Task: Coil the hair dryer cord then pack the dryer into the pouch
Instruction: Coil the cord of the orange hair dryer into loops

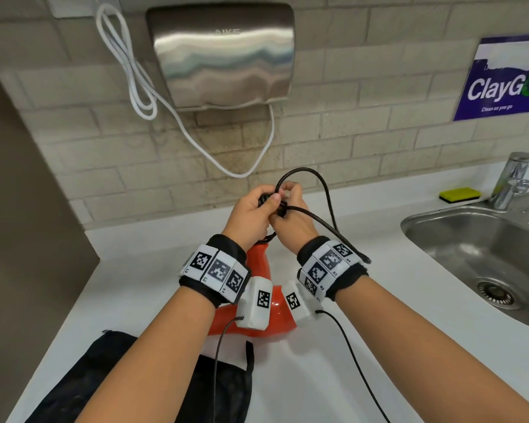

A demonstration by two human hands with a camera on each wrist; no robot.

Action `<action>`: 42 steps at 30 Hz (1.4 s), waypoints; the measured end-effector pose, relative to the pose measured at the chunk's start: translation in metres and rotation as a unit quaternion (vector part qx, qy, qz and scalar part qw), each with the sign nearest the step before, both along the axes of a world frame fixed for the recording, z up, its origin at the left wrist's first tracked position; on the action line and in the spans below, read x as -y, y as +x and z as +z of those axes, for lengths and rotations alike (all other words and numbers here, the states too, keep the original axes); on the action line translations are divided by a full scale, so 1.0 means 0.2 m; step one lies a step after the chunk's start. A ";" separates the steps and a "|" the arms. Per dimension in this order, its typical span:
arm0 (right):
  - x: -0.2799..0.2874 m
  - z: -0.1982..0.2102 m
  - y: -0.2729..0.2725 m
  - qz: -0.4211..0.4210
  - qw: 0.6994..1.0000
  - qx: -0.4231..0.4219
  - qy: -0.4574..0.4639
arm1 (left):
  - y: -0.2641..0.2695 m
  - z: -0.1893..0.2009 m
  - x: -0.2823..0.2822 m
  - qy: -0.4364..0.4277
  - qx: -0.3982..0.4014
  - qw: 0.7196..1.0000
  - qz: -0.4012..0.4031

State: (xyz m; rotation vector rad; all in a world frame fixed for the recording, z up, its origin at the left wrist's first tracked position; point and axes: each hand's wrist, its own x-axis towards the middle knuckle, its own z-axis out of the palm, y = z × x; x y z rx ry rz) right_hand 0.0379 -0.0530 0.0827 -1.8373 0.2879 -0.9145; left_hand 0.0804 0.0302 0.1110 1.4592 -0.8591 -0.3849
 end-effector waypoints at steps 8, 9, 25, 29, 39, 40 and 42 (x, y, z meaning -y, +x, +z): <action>0.13 -0.17 -0.14 0.051 0.969 -0.198 -0.136 | 0.05 -0.03 0.01 -0.049 -0.062 0.996 0.048; 0.17 -0.22 -0.15 0.033 0.959 -0.248 -0.136 | 0.05 -0.03 0.02 -0.049 -0.069 0.995 0.050; 0.19 -0.24 -0.12 0.033 0.964 -0.250 -0.083 | 0.08 -0.05 0.02 -0.045 -0.066 0.996 0.047; 0.07 -0.11 -0.08 0.147 0.969 -0.192 -0.043 | 0.08 -0.05 0.02 -0.059 -0.051 0.996 0.039; 0.04 -0.13 -0.04 0.193 0.970 -0.147 -0.013 | 0.07 -0.04 0.02 -0.054 -0.072 0.996 0.022; 0.04 -0.13 -0.04 0.195 0.970 -0.144 -0.012 | 0.07 -0.04 0.02 -0.053 -0.073 0.996 0.017; 0.05 -0.13 -0.05 0.202 0.970 -0.137 -0.012 | 0.07 -0.04 0.01 -0.050 -0.070 0.996 0.006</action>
